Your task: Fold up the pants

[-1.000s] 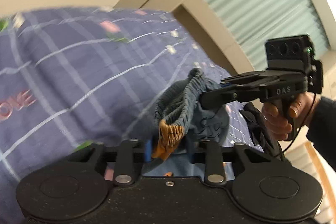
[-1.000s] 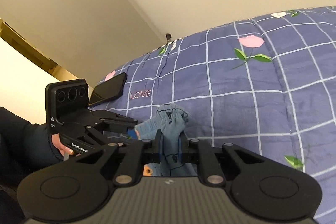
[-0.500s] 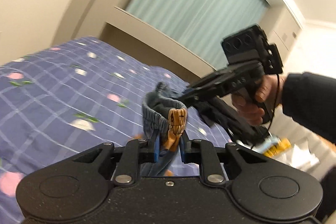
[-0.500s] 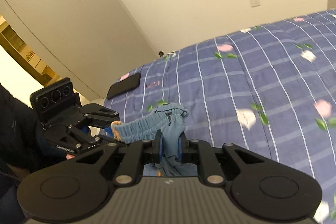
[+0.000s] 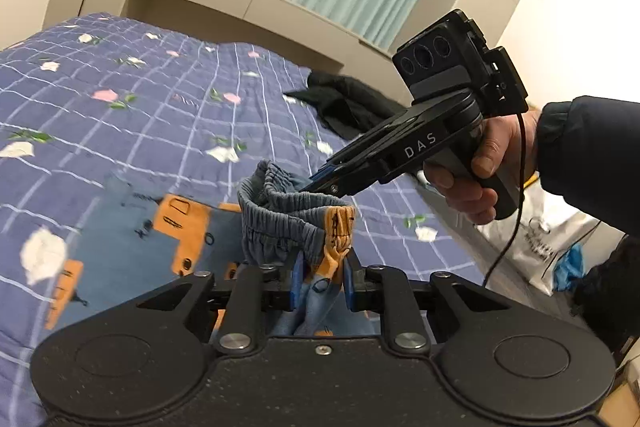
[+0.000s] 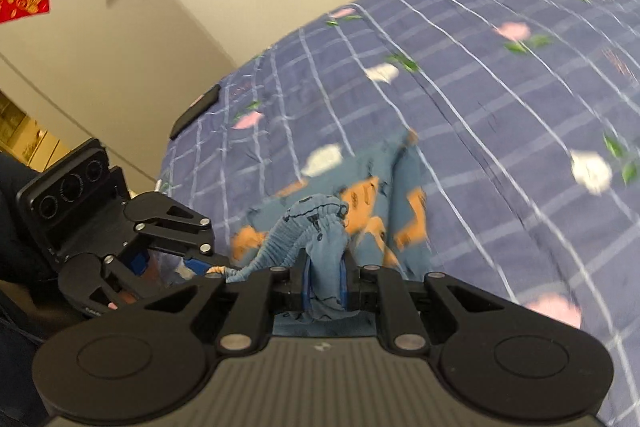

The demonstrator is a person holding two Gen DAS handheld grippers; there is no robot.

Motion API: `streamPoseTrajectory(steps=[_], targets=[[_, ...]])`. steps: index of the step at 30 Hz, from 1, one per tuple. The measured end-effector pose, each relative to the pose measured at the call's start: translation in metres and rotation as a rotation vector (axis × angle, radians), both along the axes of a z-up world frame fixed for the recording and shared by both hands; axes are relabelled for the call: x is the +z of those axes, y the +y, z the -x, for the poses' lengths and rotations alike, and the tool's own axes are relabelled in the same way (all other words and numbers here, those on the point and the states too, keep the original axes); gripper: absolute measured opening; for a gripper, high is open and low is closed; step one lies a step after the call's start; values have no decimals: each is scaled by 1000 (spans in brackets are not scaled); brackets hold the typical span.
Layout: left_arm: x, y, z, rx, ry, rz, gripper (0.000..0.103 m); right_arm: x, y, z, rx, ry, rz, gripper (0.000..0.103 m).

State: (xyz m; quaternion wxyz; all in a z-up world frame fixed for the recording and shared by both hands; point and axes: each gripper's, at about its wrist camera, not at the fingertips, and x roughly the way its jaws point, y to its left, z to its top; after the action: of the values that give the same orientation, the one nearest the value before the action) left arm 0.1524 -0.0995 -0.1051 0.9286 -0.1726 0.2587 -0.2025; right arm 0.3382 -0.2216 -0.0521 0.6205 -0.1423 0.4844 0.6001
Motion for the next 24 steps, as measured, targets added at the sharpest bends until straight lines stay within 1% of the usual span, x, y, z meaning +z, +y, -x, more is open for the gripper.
streamPoseTrajectory(steps=[1,2,3,4,5,6,8,9,10,11,12,14,15,17,18,19,20,22,24], targets=[[-4,-7,-4,-6,7,-18,24,-7,-9,-2,-14,2,-8,18],[-7,-13,-6,-15,18,-34,25,-12,-16,-3,-30,-6,-10,29],[-10,-21,-8,-27,25,-52,27,-17,-23,-4,-58,-21,-1,34],[-12,-27,-6,-43,27,-67,28,-23,-31,-6,-86,-21,11,40],[-13,-31,-6,-61,26,-84,29,-27,-39,-8,-107,-20,21,49],[-14,-36,-3,-80,20,-105,30,-29,-49,-9,-134,-24,27,52],[-14,-40,2,-111,14,-133,32,-28,-70,-10,-184,-36,22,52],[-12,-40,6,-127,12,-131,39,-25,-80,-8,-211,-49,11,52],[-11,-41,8,-150,13,-122,41,-20,-88,-7,-237,-74,-7,52],[-11,-42,9,-181,18,-119,45,-13,-94,-4,-261,-99,-35,52],[-11,-46,10,-208,19,-138,49,-8,-100,-1,-283,-120,-71,53],[-13,-56,15,-216,-4,-191,49,7,-101,8,-339,-185,-125,65],[-12,-58,17,-219,-6,-191,49,10,-98,12,-347,-201,-143,65],[-9,-56,17,-216,-2,-161,50,11,-86,24,-326,-214,-159,65],[-8,-54,17,-205,-3,-165,56,7,-78,30,-306,-217,-145,65],[-8,-52,17,-190,1,-175,59,1,-72,35,-286,-228,-120,65],[-7,-49,17,-179,11,-182,64,-6,-66,39,-279,-245,-85,65],[-10,-42,12,-162,66,-208,65,-25,-61,42,-275,-251,-2,65],[-7,-32,14,-149,95,-200,64,-40,-67,48,-282,-282,84,65]])
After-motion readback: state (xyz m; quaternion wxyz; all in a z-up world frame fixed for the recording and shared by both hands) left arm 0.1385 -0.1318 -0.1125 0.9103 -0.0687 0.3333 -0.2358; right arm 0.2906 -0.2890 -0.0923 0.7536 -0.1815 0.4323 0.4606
